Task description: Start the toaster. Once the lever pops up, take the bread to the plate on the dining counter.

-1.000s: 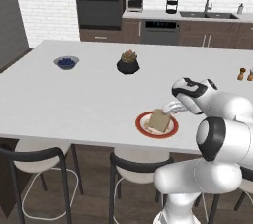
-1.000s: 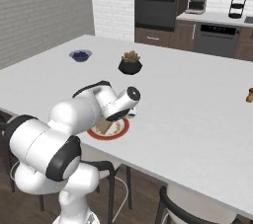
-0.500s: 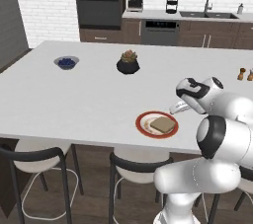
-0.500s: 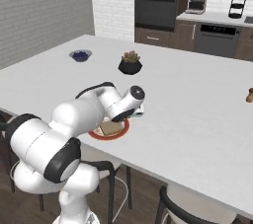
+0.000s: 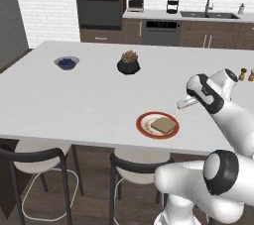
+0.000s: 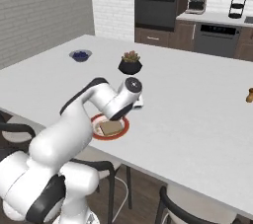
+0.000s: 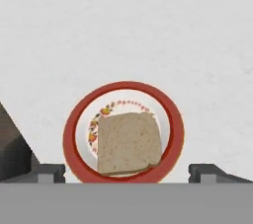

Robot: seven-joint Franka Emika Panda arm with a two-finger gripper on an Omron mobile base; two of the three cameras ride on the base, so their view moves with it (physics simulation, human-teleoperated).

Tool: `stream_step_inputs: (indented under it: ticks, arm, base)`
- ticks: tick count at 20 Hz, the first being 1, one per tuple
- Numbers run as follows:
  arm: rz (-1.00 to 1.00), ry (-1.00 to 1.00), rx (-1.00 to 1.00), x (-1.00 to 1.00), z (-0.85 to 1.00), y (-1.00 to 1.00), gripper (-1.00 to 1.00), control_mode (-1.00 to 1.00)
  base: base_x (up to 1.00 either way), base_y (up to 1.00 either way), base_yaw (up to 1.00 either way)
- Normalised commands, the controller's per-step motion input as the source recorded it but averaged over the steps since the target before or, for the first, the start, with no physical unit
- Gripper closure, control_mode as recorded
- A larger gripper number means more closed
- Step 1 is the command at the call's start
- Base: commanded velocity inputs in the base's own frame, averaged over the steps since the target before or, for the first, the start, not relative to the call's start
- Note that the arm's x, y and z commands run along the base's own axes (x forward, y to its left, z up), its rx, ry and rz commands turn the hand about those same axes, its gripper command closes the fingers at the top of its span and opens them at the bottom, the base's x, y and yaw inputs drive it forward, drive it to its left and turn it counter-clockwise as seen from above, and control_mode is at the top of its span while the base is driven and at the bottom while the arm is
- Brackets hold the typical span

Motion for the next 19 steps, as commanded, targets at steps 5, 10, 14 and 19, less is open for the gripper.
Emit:
stream_step_inputs:
  ticks: [5,10,14,19]
  arm:
    - [-0.22,0.00,-0.05,-1.00,0.83,0.29,-1.00,-1.00]
    - [-0.23,0.00,-0.10,-1.00,0.63,0.29,-1.00,-1.00]
    - [-0.24,-0.07,-0.14,-1.00,0.22,0.44,-1.00,-1.00]
    - [-0.18,-0.15,-0.09,-1.00,0.21,0.12,-1.00,-1.00]
  base:
    - [0.00,0.00,0.00]
    - [0.00,0.00,0.00]
    - [0.00,0.00,0.00]
    - [0.00,0.00,0.00]
